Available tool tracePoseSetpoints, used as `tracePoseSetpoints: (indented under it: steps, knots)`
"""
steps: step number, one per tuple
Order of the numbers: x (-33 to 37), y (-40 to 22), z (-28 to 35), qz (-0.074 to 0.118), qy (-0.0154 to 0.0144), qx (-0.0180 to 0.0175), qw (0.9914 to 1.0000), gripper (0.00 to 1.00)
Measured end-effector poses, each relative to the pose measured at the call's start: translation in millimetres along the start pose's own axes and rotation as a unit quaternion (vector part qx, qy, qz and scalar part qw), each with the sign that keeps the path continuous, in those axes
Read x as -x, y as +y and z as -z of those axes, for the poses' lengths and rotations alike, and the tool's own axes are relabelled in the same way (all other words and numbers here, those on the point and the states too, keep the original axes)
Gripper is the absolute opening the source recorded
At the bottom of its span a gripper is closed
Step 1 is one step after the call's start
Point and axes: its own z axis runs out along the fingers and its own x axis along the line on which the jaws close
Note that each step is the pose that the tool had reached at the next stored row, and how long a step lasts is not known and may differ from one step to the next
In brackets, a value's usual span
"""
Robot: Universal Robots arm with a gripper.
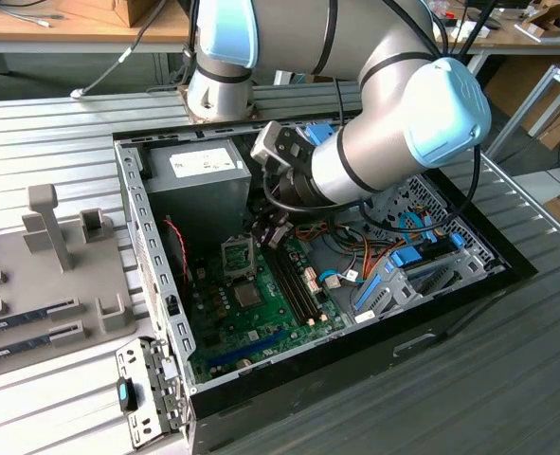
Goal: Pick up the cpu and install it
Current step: 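Close the cpu cover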
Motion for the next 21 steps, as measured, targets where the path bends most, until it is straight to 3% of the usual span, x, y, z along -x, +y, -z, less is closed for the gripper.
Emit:
tracePoseSetpoints:
  steps: [3, 9, 21]
  knots:
    - [-1.6, 0.3, 5.0, 0.001, 0.0004, 0.0004, 1.00000, 0.11]
    - [-1.7, 0.5, 5.9, 0.001, -0.0002, 0.0009, 1.00000, 0.11]
    - [-11.6, -6.4, 10.9, 0.002, -0.0002, 0.0009, 1.00000, 0.11]
